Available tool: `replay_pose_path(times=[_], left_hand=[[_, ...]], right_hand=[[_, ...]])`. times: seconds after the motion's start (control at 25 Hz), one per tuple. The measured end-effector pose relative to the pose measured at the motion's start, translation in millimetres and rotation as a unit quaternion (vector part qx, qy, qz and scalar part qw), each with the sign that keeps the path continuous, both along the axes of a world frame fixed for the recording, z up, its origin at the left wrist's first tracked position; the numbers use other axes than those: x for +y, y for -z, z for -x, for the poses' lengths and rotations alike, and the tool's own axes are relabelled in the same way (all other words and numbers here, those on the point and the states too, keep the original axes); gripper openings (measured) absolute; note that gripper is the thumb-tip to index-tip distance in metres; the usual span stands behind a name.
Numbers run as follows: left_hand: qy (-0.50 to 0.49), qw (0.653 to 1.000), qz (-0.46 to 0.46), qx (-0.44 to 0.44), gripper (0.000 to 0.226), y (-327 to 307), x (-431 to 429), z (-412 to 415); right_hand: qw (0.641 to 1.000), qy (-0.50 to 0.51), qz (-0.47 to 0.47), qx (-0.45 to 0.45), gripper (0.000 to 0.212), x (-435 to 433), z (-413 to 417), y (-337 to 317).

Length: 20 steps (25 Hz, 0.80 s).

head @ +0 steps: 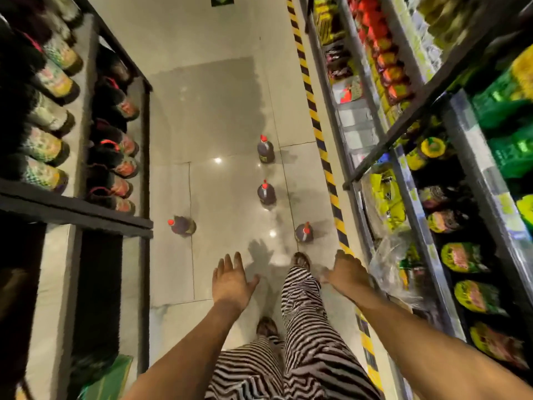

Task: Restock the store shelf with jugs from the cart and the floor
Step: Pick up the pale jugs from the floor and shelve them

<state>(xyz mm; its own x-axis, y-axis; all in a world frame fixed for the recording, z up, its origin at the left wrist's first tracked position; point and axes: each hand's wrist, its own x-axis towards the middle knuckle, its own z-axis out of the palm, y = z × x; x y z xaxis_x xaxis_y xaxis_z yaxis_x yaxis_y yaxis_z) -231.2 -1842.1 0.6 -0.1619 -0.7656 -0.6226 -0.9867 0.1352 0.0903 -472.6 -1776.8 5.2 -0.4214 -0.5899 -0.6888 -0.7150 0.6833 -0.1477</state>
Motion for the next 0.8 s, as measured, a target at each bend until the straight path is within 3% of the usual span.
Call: replay_pose_path(times=[0.2, 0.36, 0.56, 0.8], left_hand=[[-0.060, 0.998, -0.032, 0.015, 0.084, 47, -76, 61], [-0.162, 0.984, -0.056, 0.050, 0.082, 110, -131, 105], [-0.271, 0.953, -0.111, 0.075, 0.072, 234, -191, 141], [-0.276, 0.951, -0.051, 0.130, 0.073, 415, -251, 139]], right_hand=[[0.993, 0.100, -0.036, -0.046, 0.073, -49, 42, 59], [0.975, 0.191, -0.077, -0.081, 0.061, -71, 53, 125], [0.953, 0.279, -0.056, -0.100, 0.070, -94, 57, 242], [0.913, 0.396, 0.014, -0.098, 0.063, -115, 30, 402]])
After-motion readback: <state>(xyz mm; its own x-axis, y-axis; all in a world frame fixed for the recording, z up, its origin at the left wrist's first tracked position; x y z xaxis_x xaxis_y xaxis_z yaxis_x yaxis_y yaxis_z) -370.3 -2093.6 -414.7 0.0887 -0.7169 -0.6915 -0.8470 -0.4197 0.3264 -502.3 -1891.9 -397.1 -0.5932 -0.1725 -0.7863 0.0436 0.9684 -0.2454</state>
